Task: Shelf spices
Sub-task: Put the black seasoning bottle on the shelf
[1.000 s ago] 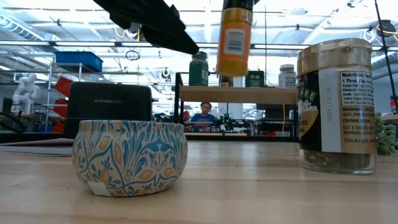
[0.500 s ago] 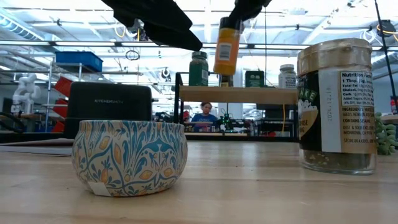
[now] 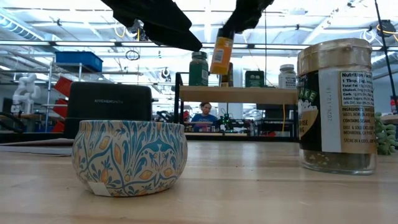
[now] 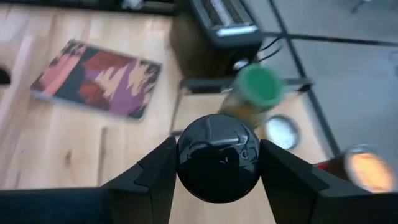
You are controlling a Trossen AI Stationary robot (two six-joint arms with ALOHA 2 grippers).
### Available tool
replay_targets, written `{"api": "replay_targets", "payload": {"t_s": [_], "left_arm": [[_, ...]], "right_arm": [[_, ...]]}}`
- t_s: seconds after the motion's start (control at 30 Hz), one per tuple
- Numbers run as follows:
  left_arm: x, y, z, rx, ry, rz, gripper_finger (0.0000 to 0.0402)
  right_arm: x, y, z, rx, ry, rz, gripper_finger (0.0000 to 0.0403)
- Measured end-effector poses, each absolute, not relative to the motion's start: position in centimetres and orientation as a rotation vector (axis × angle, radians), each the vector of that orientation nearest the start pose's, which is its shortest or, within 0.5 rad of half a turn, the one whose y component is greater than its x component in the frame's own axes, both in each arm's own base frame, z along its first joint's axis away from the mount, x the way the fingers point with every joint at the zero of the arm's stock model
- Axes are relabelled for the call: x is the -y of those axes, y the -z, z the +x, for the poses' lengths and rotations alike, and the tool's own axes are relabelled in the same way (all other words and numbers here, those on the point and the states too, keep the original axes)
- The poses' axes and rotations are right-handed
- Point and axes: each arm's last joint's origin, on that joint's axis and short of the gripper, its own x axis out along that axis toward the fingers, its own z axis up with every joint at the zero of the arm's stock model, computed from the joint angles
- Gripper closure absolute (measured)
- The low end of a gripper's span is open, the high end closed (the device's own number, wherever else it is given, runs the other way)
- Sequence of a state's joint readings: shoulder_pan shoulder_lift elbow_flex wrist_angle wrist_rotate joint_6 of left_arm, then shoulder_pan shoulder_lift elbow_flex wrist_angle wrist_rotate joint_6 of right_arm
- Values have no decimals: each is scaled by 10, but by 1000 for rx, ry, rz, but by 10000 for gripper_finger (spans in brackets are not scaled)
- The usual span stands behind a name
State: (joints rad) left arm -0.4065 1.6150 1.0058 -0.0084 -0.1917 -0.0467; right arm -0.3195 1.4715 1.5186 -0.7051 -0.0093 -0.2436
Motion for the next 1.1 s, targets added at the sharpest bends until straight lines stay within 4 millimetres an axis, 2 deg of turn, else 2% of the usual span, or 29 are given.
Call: {"api": "replay_targets", "payload": {"t_s": [0.3,0.57,0.87,1.1], "left_arm": [[131,-220,319,-596,196,144,104],[131,-220,319,-598,196,144,104],[131,-220,319,-606,195,142,104],[132,-220,319,-604,196,141,104]], "right_arm": [[128,-410,286,-589,306,8,216],[139,-421,295,-629,313,50,216],[143,-423,302,-754,317,86,216],[156,-413,309,-826,326,127,216]]}}
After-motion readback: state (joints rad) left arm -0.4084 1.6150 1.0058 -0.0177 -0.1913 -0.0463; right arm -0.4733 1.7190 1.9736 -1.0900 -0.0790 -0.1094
